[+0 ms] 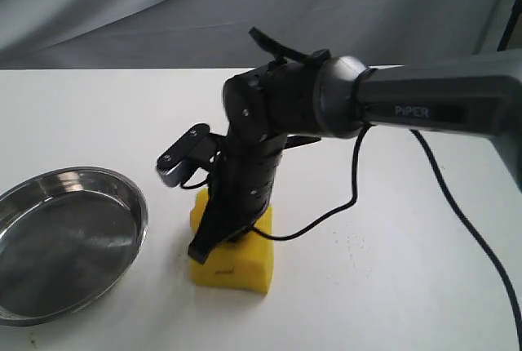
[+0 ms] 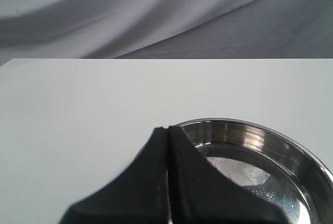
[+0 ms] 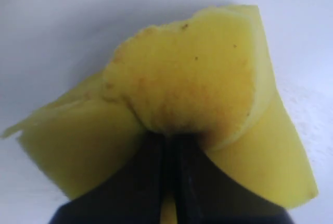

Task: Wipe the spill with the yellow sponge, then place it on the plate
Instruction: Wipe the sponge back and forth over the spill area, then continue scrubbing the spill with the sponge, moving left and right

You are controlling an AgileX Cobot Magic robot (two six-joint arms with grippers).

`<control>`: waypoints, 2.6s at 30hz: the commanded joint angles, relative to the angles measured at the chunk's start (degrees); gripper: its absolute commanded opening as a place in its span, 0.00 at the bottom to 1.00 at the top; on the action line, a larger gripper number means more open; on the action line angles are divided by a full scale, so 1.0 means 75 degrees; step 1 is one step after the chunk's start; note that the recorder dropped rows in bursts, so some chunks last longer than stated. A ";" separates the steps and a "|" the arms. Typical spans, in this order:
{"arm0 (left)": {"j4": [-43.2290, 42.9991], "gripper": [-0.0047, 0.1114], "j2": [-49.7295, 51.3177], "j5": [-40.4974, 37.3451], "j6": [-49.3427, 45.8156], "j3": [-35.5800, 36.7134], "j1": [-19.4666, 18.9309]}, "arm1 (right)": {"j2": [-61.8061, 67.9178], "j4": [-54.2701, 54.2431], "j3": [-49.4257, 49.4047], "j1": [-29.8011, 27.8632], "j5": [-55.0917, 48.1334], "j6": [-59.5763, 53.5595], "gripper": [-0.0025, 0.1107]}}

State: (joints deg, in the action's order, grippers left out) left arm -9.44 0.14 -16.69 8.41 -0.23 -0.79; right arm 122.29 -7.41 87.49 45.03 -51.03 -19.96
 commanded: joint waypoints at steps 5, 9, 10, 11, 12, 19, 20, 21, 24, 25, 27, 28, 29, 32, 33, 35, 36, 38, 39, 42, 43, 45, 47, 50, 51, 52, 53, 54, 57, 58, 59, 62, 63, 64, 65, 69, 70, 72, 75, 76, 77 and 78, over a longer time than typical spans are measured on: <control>-0.0012 0.04 -0.0019 0.0053 0.0060 0.0030 0.0032 | 0.0149 -0.0467 -0.0103 0.1570 -0.0129 -0.0111 0.02; -0.0012 0.04 -0.0019 0.0053 0.0060 0.0030 0.0032 | 0.0149 -0.0467 -0.0103 0.1937 -0.0144 -0.0088 0.02; -0.0012 0.04 -0.0019 0.0053 0.0060 0.0030 0.0032 | 0.0149 -0.0485 -0.0103 0.1985 -0.0145 -0.0091 0.02; -0.0012 0.04 -0.0019 0.0053 0.0060 0.0030 0.0032 | 0.0149 -0.0469 -0.0103 0.1991 -0.0157 -0.0091 0.02; -0.0012 0.04 -0.0019 0.0053 0.0060 0.0030 0.0032 | 0.0149 -0.0383 -0.0103 0.1991 -0.0204 -0.0091 0.02; -0.0012 0.04 -0.0019 0.0053 0.0060 0.0030 0.0032 | 0.0149 0.0379 -0.0103 0.1536 -0.0297 0.0390 0.02; -0.0012 0.04 -0.0019 0.0053 0.0060 0.0030 0.0032 | 0.0149 0.0431 -0.0103 0.1394 -0.0297 0.0473 0.02; -0.0012 0.04 -0.0019 0.0053 0.0060 0.0030 0.0032 | 0.0164 0.0484 -0.0103 0.1233 -0.0297 0.0588 0.02; -0.0012 0.04 -0.0019 0.0053 0.0060 0.0030 0.0032 | 0.0198 0.0515 -0.0103 0.0735 -0.0322 0.0903 0.02; -0.0012 0.04 -0.0019 0.0053 0.0060 0.0030 0.0032 | 0.0198 0.0515 -0.0103 0.0558 -0.0322 0.0965 0.02; -0.0012 0.04 -0.0019 0.0053 0.0060 0.0030 0.0032 | 0.0215 0.0515 -0.0103 0.0225 -0.0333 0.1084 0.02; -0.0012 0.04 -0.0019 0.0053 0.0060 0.0030 0.0032 | 0.0238 0.0515 -0.0103 0.0069 -0.0354 0.1120 0.02; -0.0012 0.04 -0.0019 0.0053 0.0060 0.0030 0.0032 | 0.0261 0.0515 -0.0103 -0.0059 -0.0358 0.1120 0.02; -0.0012 0.04 -0.0019 0.0053 0.0060 0.0030 0.0032 | 0.0403 0.0621 -0.0103 -0.0495 -0.0477 0.1207 0.02; -0.0012 0.04 -0.0019 0.0053 0.0060 0.0030 0.0032 | 0.0462 0.0699 -0.0103 -0.0643 -0.0520 0.1306 0.02; -0.0012 0.04 -0.0019 0.0053 0.0060 0.0030 0.0032 | 0.0605 0.0789 -0.0103 -0.0960 -0.0616 0.1483 0.02; -0.0012 0.04 -0.0019 0.0053 0.0060 0.0030 0.0032 | 0.0662 0.0828 -0.0103 -0.1074 -0.0666 0.1502 0.02; -0.0012 0.04 -0.0019 0.0053 0.0060 0.0030 0.0032 | 0.0809 0.0900 -0.0103 -0.1343 -0.0745 0.1584 0.02; -0.0012 0.04 -0.0019 0.0053 0.0060 0.0030 0.0032 | 0.0812 0.0988 -0.0103 -0.1448 -0.0765 0.1671 0.02; -0.0012 0.04 -0.0019 0.0053 0.0060 0.0030 0.0032 | 0.0845 0.1237 -0.0140 -0.1785 -0.0861 0.1975 0.02; -0.0012 0.04 -0.0019 0.0053 0.0060 0.0030 0.0032 | 0.0830 0.1327 -0.0140 -0.1894 -0.0970 0.2047 0.02; -0.0012 0.04 -0.0019 0.0053 0.0060 0.0030 0.0032 | 0.0814 0.1453 -0.0140 -0.2103 -0.1199 0.2115 0.02; -0.0012 0.04 -0.0019 0.0053 0.0060 0.0030 0.0032 | 0.0800 0.1480 -0.0140 -0.2299 -0.1407 0.2129 0.02; -0.0012 0.04 -0.0019 0.0053 0.0060 0.0030 0.0032 | 0.0800 0.1480 -0.0140 -0.2601 -0.1791 0.2129 0.02; -0.0012 0.04 -0.0019 0.0053 0.0060 0.0030 0.0032 | 0.0800 0.1480 -0.0158 -0.2717 -0.1887 0.2129 0.02; -0.0012 0.04 -0.0019 0.0053 0.0060 0.0030 0.0032 | 0.0782 0.1480 -0.0225 -0.2822 -0.1941 0.2129 0.02; -0.0012 0.04 -0.0019 0.0053 0.0060 0.0030 0.0032 | 0.0768 0.1480 -0.0295 -0.2900 -0.1972 0.2129 0.02; -0.0012 0.04 -0.0019 0.0053 0.0060 0.0030 0.0032 | 0.0725 0.1480 -0.0413 -0.2976 -0.1950 0.2150 0.02; -0.0012 0.04 -0.0019 0.0053 0.0060 0.0030 0.0032 | 0.0498 0.1480 -0.0931 -0.3050 -0.1516 0.2150 0.02; -0.0012 0.04 -0.0019 0.0053 0.0060 0.0030 0.0032 | 0.0402 0.1480 -0.1103 -0.3050 -0.1354 0.2150 0.02; -0.0012 0.04 -0.0019 0.0053 0.0060 0.0030 0.0032 | 0.0300 0.1416 -0.1258 -0.3050 -0.1221 0.2150 0.02; -0.0012 0.04 -0.0019 0.0053 0.0060 0.0030 0.0032 | 0.0066 0.1147 -0.1575 -0.2894 -0.1146 0.2132 0.02; -0.0012 0.04 -0.0019 0.0053 0.0060 0.0030 0.0032 | 0.0032 0.1086 -0.1642 -0.2838 -0.1146 0.2088 0.02; -0.0012 0.04 -0.0019 0.0053 0.0060 0.0030 0.0032 | -0.0010 0.0988 -0.1716 -0.2733 -0.1146 0.2086 0.02; -0.0012 0.04 -0.0019 0.0053 0.0060 0.0030 0.0032 | -0.0048 0.0898 -0.1739 -0.2612 -0.1146 0.2010 0.02; -0.0012 0.04 -0.0019 0.0053 0.0060 0.0030 0.0032 | -0.0046 0.0796 -0.1779 -0.1935 -0.1084 0.1802 0.02; -0.0012 0.04 -0.0019 0.0053 0.0060 0.0030 0.0032 | -0.0046 0.0796 -0.1779 -0.1712 -0.1035 0.1769 0.02; -0.0012 0.04 -0.0019 0.0053 0.0060 0.0030 0.0032 | -0.0046 0.0796 -0.1779 -0.1297 -0.0913 0.1721 0.02; -0.0012 0.04 -0.0019 0.0053 0.0060 0.0030 0.0032 | -0.0046 0.0726 -0.1779 -0.0622 -0.0669 0.1657 0.02; -0.0012 0.04 -0.0019 0.0053 0.0060 0.0030 0.0032 | -0.0046 0.0707 -0.1779 -0.0413 -0.0610 0.1614 0.02; -0.0012 0.04 -0.0019 0.0053 0.0060 0.0030 0.0032 | -0.0046 0.0645 -0.1779 -0.0214 -0.0581 0.1550 0.02; -0.0012 0.04 -0.0019 0.0053 0.0060 0.0030 0.0032 | -0.0046 0.0513 -0.1779 -0.0067 -0.0545 0.1444 0.02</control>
State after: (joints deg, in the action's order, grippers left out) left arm -9.44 0.14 -16.69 8.41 -0.23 -0.79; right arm 119.57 6.23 76.25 39.88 -53.80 -7.04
